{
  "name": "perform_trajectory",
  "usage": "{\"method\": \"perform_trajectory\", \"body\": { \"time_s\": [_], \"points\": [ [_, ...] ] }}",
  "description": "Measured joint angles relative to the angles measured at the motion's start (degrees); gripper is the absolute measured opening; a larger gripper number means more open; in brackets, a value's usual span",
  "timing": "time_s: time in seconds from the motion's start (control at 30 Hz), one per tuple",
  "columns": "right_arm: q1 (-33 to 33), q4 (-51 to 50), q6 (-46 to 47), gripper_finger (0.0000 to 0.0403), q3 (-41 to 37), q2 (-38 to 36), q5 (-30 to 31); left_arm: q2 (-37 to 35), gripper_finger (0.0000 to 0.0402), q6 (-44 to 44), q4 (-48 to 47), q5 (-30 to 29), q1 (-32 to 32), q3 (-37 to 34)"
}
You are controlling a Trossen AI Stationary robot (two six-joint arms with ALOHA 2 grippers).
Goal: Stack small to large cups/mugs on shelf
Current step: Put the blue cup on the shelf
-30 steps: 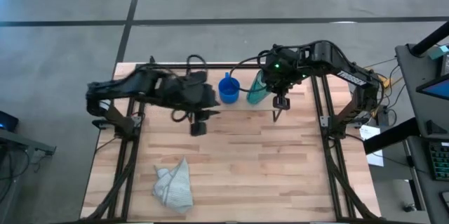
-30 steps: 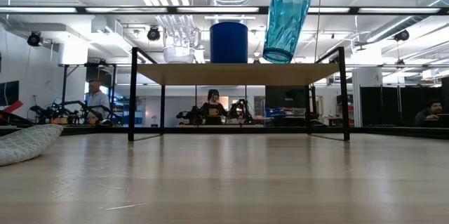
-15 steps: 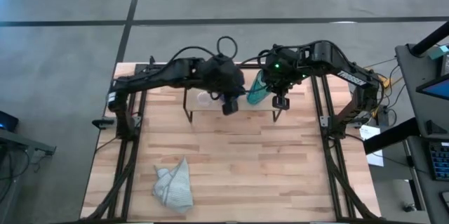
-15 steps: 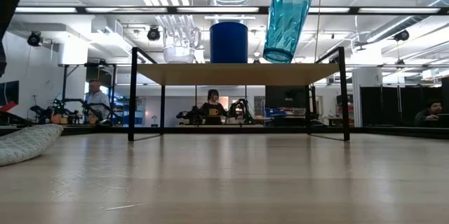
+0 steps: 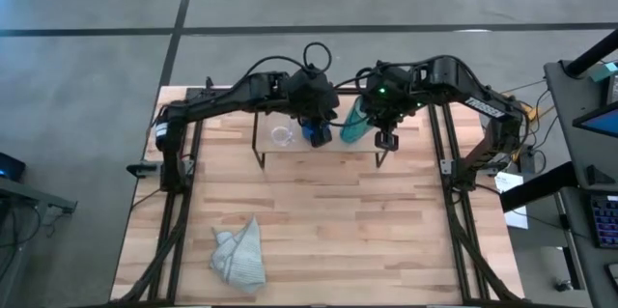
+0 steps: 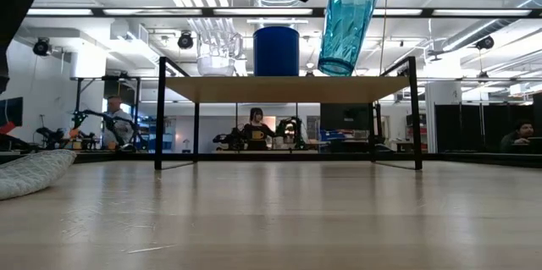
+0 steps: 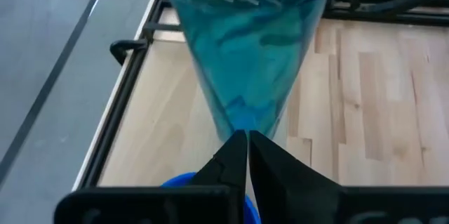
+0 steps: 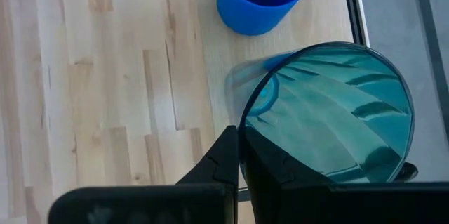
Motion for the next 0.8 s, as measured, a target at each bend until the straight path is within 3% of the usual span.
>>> {"method": "perform_trajectory", "body": {
  "time_s": [0.23,0.47,0.8],
  "points": [
    [-0.01,0.01,1.25,0.0009,0.00,-1.51,0.03,0.09,0.0000,-0.27,0.28,1.13,1.10,-4.80],
    [-0.01,0.01,1.85,0.0009,-0.02,-2.04,0.01,-0.05,0.0000,-2.12,9.99,7.34,1.21,-7.48],
    [-0.01,0.02,1.67,0.0008,-0.90,-1.89,0.01,-0.22,0.0000,-3.12,12.41,7.77,2.68,-9.67]
  ]
}}
